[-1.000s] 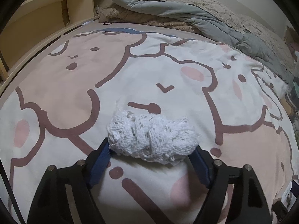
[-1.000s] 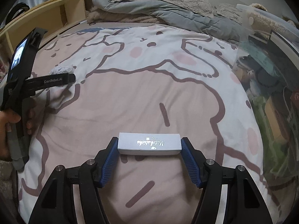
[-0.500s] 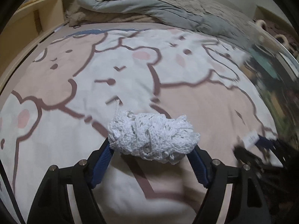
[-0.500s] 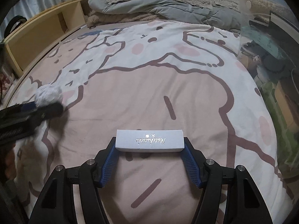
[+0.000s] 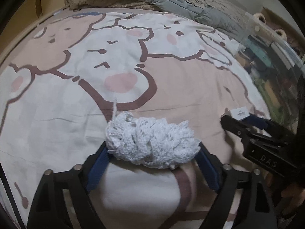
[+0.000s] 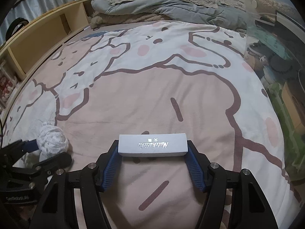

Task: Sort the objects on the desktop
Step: 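Lift the lace cloth with the left gripper while the right gripper lifts the white box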

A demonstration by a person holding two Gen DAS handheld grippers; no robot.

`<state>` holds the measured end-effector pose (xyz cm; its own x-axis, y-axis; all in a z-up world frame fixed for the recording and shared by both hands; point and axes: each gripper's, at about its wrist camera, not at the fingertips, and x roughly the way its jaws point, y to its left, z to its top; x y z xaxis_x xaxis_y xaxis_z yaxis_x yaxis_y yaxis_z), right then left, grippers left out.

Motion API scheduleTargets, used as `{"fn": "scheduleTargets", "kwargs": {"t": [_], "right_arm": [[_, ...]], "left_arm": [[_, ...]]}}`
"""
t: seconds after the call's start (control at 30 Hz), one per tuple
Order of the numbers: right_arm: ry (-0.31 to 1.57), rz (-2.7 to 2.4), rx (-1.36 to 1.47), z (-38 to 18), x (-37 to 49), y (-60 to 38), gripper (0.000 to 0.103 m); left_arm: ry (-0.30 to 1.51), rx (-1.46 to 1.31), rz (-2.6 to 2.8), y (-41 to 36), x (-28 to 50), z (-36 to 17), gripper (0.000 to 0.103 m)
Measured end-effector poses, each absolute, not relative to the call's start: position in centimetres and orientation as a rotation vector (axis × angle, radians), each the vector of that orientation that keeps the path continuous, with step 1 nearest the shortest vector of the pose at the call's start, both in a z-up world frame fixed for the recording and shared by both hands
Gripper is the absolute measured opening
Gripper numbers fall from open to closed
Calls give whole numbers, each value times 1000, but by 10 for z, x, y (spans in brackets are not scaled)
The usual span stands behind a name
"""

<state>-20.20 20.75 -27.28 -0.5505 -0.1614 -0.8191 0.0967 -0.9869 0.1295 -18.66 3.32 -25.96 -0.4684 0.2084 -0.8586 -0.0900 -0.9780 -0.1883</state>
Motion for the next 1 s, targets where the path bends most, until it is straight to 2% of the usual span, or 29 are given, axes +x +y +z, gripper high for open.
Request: {"fn": "scheduleTargets", "kwargs": {"t": [0.27,0.5,0.87,1.0], "right_arm": [[-118,-2650,1410,-271,-202,209,67],[-117,-2660,1398,-269,-201,211,67],[-69,-2659,1400,-269,-200,207,67],[-67,-2664,1398,-268,-200,208,67]], "left_arm": [[-291,-1525,2543,28,-190,-258,93],[-165,-1537,2599,33,-191,-260,93],[-186,-1539,2608,31,-191,-260,93],[-190,-1526,2603,32,-190,-258,84]]}}
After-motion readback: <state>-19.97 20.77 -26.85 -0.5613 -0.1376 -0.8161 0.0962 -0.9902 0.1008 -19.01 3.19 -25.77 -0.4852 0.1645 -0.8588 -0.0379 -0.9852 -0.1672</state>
